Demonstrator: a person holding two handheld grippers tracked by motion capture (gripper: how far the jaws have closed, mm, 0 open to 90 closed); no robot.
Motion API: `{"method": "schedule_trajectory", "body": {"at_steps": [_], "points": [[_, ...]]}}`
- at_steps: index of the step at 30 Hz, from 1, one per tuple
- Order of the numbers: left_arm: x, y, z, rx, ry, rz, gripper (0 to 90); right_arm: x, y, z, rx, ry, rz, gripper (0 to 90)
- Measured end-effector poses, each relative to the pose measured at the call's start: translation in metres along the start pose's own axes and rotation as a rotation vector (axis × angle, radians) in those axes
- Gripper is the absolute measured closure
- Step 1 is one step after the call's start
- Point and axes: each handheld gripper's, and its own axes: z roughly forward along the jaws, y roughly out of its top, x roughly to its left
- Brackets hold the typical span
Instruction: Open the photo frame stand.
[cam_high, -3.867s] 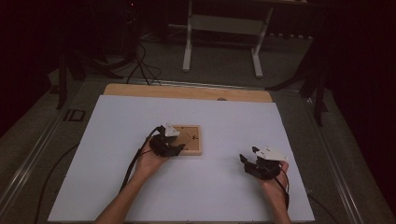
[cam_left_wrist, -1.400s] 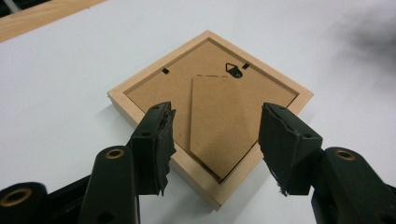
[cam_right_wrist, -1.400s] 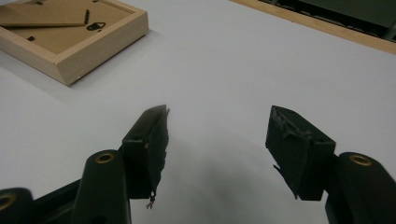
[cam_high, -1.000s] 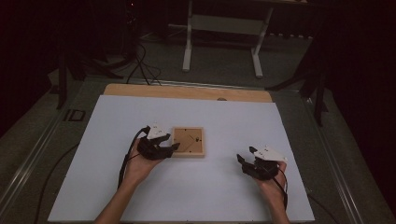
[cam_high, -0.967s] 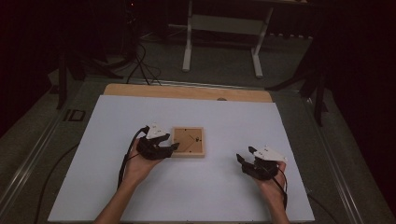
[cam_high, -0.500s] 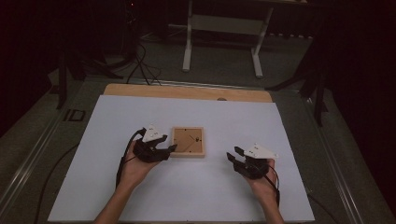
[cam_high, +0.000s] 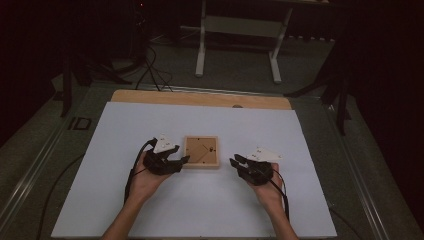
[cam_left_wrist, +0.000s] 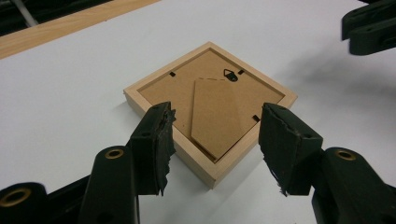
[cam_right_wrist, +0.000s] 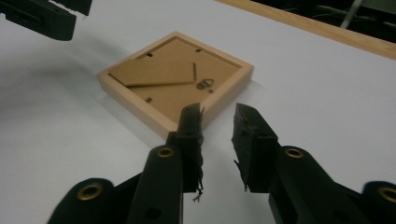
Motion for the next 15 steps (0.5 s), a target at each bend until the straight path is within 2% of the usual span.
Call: {"method": "schedule_trajectory", "body": {"at_steps": [2,3,5,7,12,15], "points": [[0.000,0.000,0.000,-0.001,0.001,0.000,44.7,0.002,0.001,0.002,0.003,0.006,-0.007,75.9],[0.000,0.000,0.000,-0.002,0.001,-0.001,44.7,0.005,0.004,0.008,0.002,0.022,-0.018,80.4],[0.000,0.000,0.000,-0.002,0.001,-0.001,44.7,0.006,0.004,0.011,0.004,0.027,-0.019,82.5],[0.000,0.000,0.000,-0.008,0.005,0.000,44.7,0.010,0.004,0.020,0.015,0.038,-0.025,88.9],[0.000,-0.001,0.000,-0.006,0.008,0.001,44.7,0.014,0.004,0.027,0.019,0.045,-0.031,89.8],[0.000,-0.001,0.000,-0.005,0.011,0.000,44.7,0.019,0.003,0.037,0.029,0.050,-0.036,89.9]]}}
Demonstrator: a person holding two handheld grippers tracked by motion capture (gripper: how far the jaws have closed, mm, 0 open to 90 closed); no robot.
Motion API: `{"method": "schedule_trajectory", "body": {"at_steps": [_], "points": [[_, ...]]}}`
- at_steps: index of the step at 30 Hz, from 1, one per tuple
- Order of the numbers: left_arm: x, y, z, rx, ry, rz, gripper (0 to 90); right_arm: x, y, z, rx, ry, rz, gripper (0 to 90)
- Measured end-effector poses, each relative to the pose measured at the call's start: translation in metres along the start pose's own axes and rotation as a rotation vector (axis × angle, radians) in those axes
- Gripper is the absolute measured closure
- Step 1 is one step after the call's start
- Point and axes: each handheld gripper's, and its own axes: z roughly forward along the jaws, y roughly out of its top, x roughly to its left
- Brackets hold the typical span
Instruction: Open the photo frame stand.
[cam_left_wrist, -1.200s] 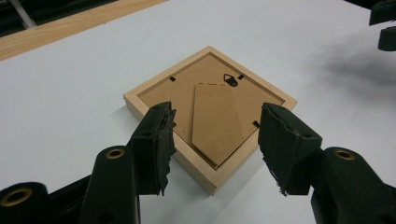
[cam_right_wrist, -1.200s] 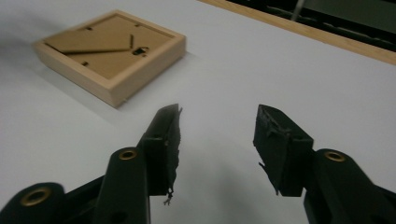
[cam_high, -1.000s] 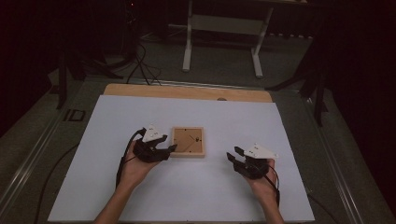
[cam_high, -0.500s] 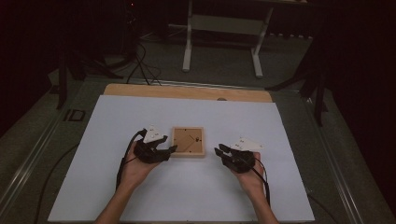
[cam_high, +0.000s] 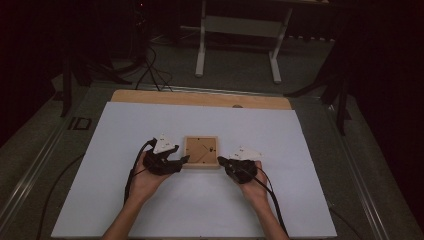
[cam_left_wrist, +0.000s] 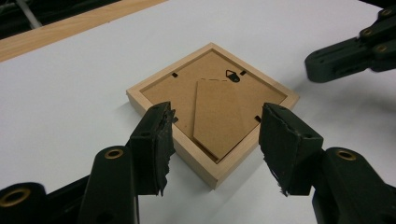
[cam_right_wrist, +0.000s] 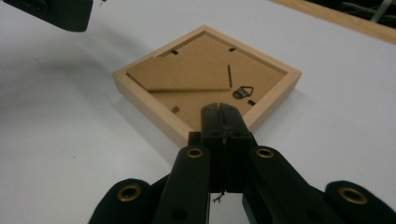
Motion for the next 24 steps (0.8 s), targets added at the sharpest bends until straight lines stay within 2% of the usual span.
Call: {"method": "schedule_trajectory", "body": {"at_steps": [7,15,16,24], "points": [[0.001,0.000,-0.001,-0.004,-0.004,0.000,44.7,0.000,-0.002,0.015,0.027,-0.003,0.006,90.0],[0.001,0.000,-0.001,-0.005,-0.004,0.002,44.7,0.001,-0.004,0.019,0.053,-0.011,0.001,90.0],[-0.001,0.000,0.001,0.002,-0.005,0.013,44.8,0.000,-0.005,0.020,0.052,-0.004,0.015,90.0],[-0.006,0.001,0.010,0.025,-0.014,0.040,45.2,0.001,-0.006,0.019,0.044,-0.012,0.024,90.0]]}}
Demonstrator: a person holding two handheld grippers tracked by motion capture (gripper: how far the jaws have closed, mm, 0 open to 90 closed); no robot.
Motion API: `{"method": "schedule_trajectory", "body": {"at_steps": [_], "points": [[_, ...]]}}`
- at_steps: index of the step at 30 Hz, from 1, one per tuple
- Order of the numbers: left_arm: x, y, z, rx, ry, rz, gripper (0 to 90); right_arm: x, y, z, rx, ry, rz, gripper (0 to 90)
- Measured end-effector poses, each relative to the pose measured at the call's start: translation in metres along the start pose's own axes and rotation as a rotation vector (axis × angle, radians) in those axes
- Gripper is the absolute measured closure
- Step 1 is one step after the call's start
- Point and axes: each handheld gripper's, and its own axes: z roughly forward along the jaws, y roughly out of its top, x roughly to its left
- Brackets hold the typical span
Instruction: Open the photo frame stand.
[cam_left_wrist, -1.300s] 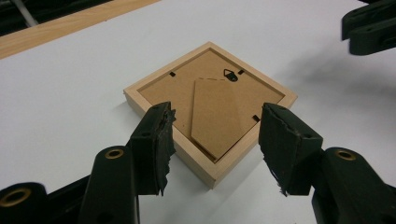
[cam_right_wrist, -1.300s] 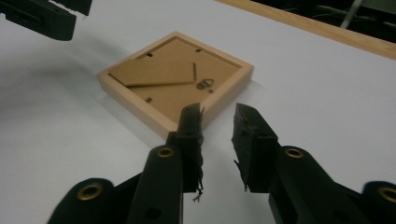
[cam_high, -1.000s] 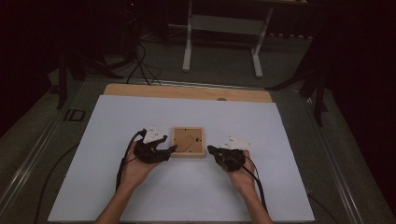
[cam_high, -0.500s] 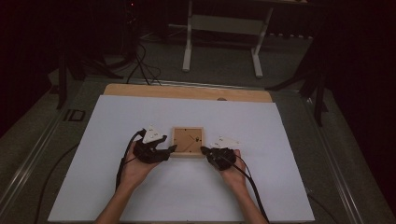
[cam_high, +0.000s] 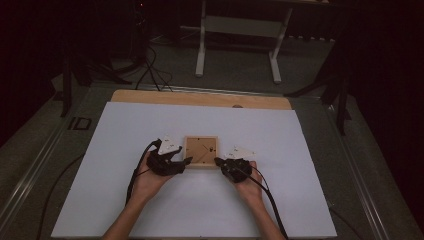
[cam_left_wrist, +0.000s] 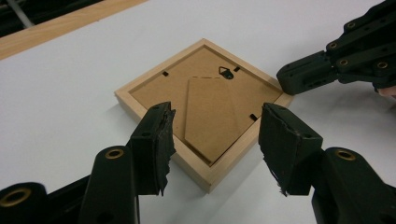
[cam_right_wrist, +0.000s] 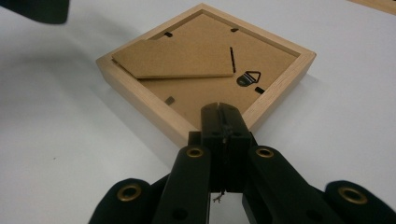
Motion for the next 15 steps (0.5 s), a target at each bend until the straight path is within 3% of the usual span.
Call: {"method": "schedule_trajectory", "body": {"at_steps": [15], "points": [[-0.002,0.009,0.026,0.084,-0.011,0.012,47.0,0.000,-0.001,0.000,-0.006,0.000,0.004,90.0]]}}
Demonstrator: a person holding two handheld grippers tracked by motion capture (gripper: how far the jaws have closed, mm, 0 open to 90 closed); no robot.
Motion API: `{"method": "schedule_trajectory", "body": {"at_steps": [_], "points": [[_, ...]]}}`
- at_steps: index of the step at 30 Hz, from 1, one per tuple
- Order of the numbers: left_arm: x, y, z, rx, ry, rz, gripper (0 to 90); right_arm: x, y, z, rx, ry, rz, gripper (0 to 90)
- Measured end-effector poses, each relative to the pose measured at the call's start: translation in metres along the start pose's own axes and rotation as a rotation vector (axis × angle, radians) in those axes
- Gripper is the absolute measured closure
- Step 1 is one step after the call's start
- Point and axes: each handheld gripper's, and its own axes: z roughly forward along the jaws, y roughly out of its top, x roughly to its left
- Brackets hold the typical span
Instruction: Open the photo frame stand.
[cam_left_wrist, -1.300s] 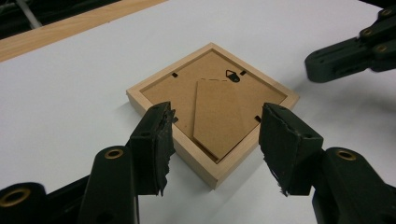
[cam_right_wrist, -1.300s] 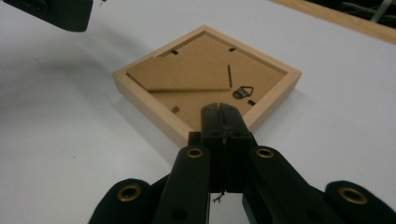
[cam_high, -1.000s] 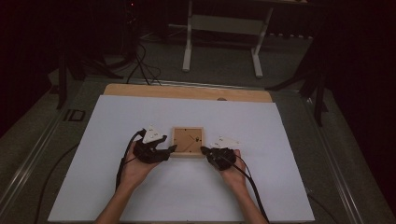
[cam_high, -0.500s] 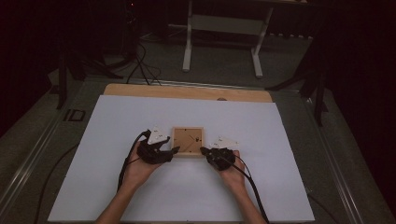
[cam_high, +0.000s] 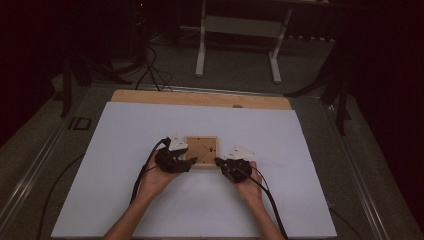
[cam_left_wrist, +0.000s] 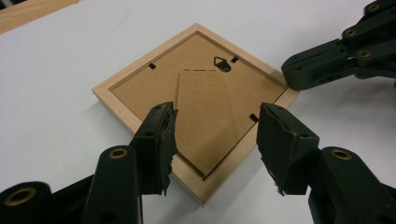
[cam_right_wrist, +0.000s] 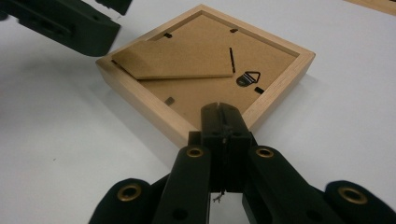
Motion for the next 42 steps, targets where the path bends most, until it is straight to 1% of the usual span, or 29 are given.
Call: {"method": "schedule_trajectory", "body": {"at_steps": [2,3,5,6,7,11,14,18,21,25,29,34,42], "points": [[0.000,0.003,0.002,0.013,0.013,0.009,47.3,0.000,0.000,0.000,-0.001,-0.001,0.000,90.0],[0.001,0.004,0.004,0.016,0.016,0.006,48.1,0.000,0.000,0.000,-0.001,0.000,0.001,90.0],[0.001,0.004,0.004,0.016,0.016,0.006,48.7,0.000,0.000,0.000,-0.001,0.000,0.001,90.0],[0.002,0.006,0.007,0.028,0.013,-0.007,48.7,0.000,0.000,0.000,-0.001,0.000,0.001,90.0],[0.002,0.006,0.009,0.034,0.014,-0.011,49.4,0.000,0.000,0.000,-0.003,-0.001,-0.002,90.0],[0.001,0.007,0.016,0.071,0.016,-0.002,49.5,0.000,0.000,0.000,-0.002,-0.002,-0.003,90.0],[0.001,0.008,0.022,0.085,0.012,-0.009,49.4,0.000,0.000,0.000,-0.002,-0.002,-0.002,90.0],[-0.001,0.008,0.028,0.098,0.011,0.003,48.0,0.000,0.000,0.000,-0.002,-0.003,-0.002,90.0],[-0.002,0.008,0.029,0.092,0.011,0.009,46.8,0.001,0.000,0.000,-0.002,-0.004,-0.002,90.0],[-0.001,0.008,0.030,0.091,0.016,0.006,46.5,0.000,0.000,0.000,-0.001,-0.003,-0.004,90.0],[-0.001,0.007,0.033,0.109,0.022,0.006,45.7,0.001,0.000,0.000,-0.002,-0.004,-0.002,90.0],[-0.001,0.006,0.034,0.108,0.025,0.001,45.4,0.001,0.000,0.000,-0.002,-0.004,-0.002,90.0],[0.002,0.004,0.033,0.109,0.022,-0.024,46.3,0.001,0.000,0.000,-0.003,-0.004,0.001,90.0]]}}
